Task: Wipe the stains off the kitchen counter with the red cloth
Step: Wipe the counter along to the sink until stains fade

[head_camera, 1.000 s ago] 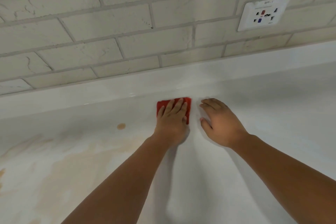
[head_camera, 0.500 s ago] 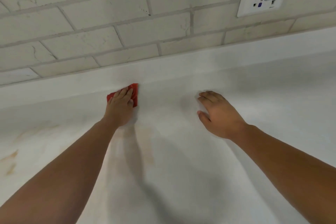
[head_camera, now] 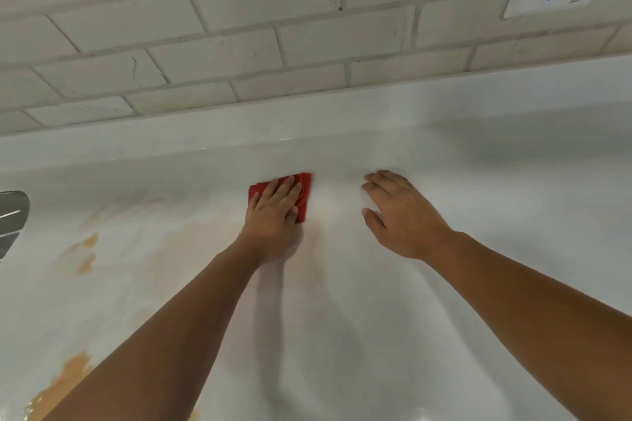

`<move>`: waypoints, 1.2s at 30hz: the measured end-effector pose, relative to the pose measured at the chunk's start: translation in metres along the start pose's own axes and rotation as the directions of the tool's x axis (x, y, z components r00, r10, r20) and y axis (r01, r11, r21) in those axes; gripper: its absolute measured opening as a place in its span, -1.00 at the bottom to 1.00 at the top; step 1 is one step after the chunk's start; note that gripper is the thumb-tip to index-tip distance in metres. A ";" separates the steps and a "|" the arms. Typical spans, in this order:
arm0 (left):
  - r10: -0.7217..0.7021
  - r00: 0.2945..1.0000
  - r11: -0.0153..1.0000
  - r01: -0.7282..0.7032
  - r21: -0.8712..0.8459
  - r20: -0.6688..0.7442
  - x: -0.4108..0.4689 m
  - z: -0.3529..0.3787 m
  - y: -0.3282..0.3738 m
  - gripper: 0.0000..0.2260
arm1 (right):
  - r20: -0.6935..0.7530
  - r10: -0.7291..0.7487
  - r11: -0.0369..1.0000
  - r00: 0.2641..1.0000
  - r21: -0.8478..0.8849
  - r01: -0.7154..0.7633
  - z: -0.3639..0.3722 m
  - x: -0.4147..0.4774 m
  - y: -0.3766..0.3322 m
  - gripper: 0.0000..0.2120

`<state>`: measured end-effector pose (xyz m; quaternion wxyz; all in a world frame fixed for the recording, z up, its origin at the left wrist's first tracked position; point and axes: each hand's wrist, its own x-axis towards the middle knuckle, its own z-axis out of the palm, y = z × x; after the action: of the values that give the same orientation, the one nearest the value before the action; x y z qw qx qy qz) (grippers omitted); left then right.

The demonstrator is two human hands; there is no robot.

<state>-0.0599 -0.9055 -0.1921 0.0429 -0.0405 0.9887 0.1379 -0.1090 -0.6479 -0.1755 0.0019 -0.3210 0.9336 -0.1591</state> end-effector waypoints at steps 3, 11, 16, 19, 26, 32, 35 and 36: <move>-0.038 0.999 0.998 0.039 0.057 -0.028 0.018 -0.006 -0.019 -0.49 | 0.008 0.009 1.000 1.000 -0.013 -0.009 0.003 -0.003 -0.003 -0.53; -0.186 0.981 0.981 0.189 0.047 -0.061 -0.023 0.002 0.021 -0.38 | 0.004 0.040 0.999 0.999 -0.023 -0.040 0.001 -0.016 -0.003 -0.56; -0.082 0.997 0.992 0.083 0.098 -0.008 -0.030 0.010 0.049 -0.46 | 0.005 0.064 0.998 0.998 -0.016 -0.064 0.002 -0.016 -0.006 -0.49; 0.048 0.999 0.987 -0.051 0.155 0.025 -0.006 0.009 0.042 -0.43 | 0.013 0.068 0.998 0.998 -0.015 -0.068 0.003 -0.014 -0.011 -0.47; -0.031 0.999 0.994 0.034 0.106 -0.031 0.010 0.000 -0.001 -0.47 | 0.023 0.063 0.998 0.998 -0.028 -0.063 0.003 -0.017 -0.014 -0.49; -0.008 0.999 0.995 0.005 0.104 0.032 -0.053 0.004 0.023 -0.44 | 0.016 0.079 0.997 0.997 -0.010 -0.078 0.000 -0.025 -0.013 -0.47; 0.039 0.998 0.993 -0.045 0.111 0.057 -0.063 0.013 0.046 -0.48 | 0.023 0.090 0.996 0.996 -0.016 -0.090 -0.002 -0.029 -0.010 -0.46; 0.059 0.996 0.992 -0.065 0.109 0.063 -0.062 0.015 0.055 -0.48 | 0.025 0.094 0.995 0.995 -0.023 -0.094 -0.002 -0.030 -0.009 -0.46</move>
<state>-0.0023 -0.8447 -0.1861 0.0702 -0.0031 0.9939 0.0849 -0.0798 -0.6359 -0.1743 0.0183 -0.2787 0.9493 -0.1445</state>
